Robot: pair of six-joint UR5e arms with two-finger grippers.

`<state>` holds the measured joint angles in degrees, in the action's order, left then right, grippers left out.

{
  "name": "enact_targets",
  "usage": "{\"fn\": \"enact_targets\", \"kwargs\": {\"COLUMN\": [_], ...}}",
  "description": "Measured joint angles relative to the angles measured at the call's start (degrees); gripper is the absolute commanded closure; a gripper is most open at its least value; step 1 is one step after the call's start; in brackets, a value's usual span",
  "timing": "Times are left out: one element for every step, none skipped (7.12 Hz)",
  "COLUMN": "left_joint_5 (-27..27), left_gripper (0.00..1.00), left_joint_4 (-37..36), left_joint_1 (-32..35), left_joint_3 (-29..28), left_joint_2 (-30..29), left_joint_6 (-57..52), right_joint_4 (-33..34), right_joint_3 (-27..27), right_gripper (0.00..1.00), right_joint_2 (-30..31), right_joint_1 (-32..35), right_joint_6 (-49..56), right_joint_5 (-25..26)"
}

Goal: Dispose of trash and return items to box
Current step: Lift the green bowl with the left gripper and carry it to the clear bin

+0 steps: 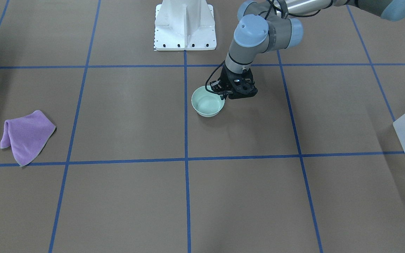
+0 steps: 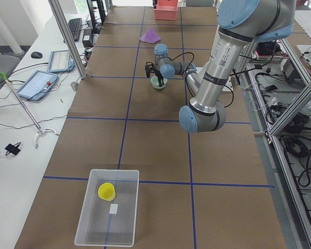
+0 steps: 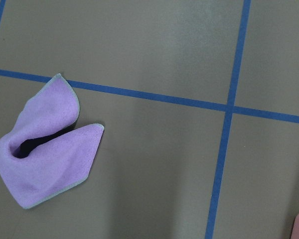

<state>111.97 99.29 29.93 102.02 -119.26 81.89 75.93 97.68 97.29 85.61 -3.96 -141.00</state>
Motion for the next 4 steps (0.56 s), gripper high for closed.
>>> {"fn": "enact_targets", "kwargs": {"left_joint_5": [2.94,7.2,10.4,12.96], "left_gripper": [1.0,1.0,1.0,1.0], "left_joint_4": [-0.33,-0.53,-0.46,-0.27], "left_joint_1": [3.04,7.77,13.11,19.68], "left_joint_3": [4.53,9.25,12.77,14.54], "left_joint_2": [3.7,9.41,16.19,23.14], "left_joint_6": [-2.5,-7.5,-15.22,-26.2], "right_joint_4": [-0.1,-0.24,-0.32,-0.38], "right_joint_3": [-0.02,-0.01,0.02,0.04], "right_gripper": [0.0,0.0,0.0,0.0], "right_joint_2": [0.0,0.02,0.06,0.08], "right_joint_1": [0.0,0.0,-0.01,0.0], "right_joint_6": [0.0,0.0,0.0,0.0], "right_joint_5": [0.01,0.0,-0.03,-0.05]}}
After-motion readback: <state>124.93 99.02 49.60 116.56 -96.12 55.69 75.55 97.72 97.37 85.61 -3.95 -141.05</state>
